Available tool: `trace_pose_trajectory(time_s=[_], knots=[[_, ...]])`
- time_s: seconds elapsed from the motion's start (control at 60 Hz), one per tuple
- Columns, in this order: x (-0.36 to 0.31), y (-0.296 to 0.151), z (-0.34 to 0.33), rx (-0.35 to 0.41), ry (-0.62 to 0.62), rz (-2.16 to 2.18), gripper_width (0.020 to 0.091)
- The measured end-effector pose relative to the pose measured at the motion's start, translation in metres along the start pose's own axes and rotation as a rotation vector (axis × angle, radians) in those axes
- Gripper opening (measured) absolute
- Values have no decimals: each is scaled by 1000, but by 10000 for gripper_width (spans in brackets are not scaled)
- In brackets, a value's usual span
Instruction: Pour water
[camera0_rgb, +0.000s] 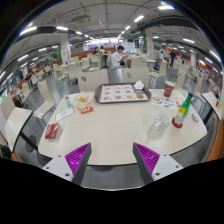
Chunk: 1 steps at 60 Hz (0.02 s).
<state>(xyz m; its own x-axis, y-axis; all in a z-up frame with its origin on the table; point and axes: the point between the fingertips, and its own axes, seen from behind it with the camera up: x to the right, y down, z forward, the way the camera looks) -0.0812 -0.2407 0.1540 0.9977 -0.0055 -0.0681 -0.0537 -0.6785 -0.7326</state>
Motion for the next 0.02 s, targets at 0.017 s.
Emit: trace_pose_trajectory(time_s=[0.017], knots=[[-4, 1, 1, -3, -11, 7, 845]])
